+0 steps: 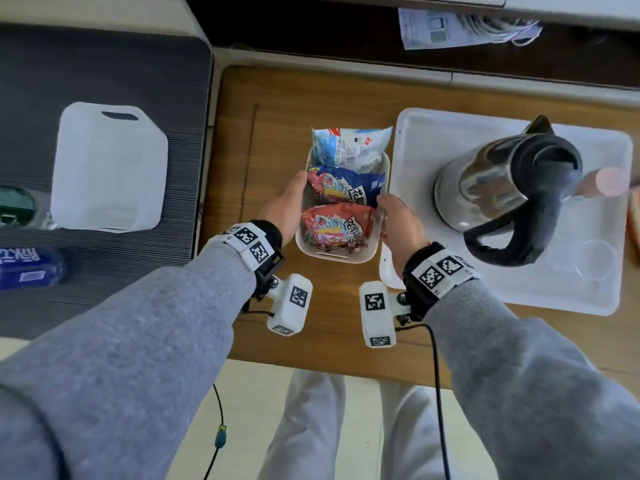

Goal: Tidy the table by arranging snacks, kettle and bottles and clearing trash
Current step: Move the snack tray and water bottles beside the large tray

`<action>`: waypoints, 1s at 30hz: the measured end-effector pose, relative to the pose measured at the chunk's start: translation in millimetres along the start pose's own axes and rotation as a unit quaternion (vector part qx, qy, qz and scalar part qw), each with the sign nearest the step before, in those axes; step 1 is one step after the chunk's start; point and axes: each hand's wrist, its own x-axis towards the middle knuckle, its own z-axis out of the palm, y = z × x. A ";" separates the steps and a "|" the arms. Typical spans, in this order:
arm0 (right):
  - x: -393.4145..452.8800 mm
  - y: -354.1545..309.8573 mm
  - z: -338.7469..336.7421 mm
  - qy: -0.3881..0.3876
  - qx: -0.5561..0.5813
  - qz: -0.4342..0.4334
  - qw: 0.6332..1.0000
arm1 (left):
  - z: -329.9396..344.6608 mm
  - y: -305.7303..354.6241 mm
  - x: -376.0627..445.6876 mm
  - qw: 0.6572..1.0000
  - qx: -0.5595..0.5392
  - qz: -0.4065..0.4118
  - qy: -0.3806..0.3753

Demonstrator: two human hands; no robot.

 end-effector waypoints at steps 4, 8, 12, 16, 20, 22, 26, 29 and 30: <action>-4.1 5.0 -33.7 0.114 -0.051 -0.031 0.992 | 25.3 -4.6 -9.3 0.999 -0.007 -0.026 -0.019; -7.5 -7.8 -59.4 0.233 -0.055 -0.092 0.967 | 36.4 28.0 -30.0 0.999 0.008 0.047 -0.024; -10.4 -25.2 -56.7 0.259 -0.045 -0.134 0.955 | 27.7 53.2 -28.9 0.992 -0.009 0.126 0.022; -11.1 -45.0 -41.7 0.252 -0.029 -0.170 0.952 | 3.4 74.1 -30.4 0.981 -0.016 0.173 0.088; -10.1 -54.5 -22.4 0.220 -0.032 -0.198 0.955 | -22.2 78.6 -22.4 0.972 -0.034 0.176 0.151; -11.6 -53.9 -8.6 0.193 -0.041 -0.186 0.963 | -31.3 76.7 -19.0 0.974 -0.042 0.152 0.166; -8.2 -51.5 10.4 0.136 -0.079 -0.147 0.977 | -35.4 74.9 -14.1 0.982 -0.030 0.102 0.156; -4.2 -48.5 16.1 0.085 -0.121 -0.126 0.981 | -26.4 79.2 -16.4 0.987 -0.010 0.088 0.133; -4.6 -46.9 17.3 0.072 -0.131 -0.120 0.981 | -23.0 81.7 -19.6 0.987 -0.005 0.090 0.130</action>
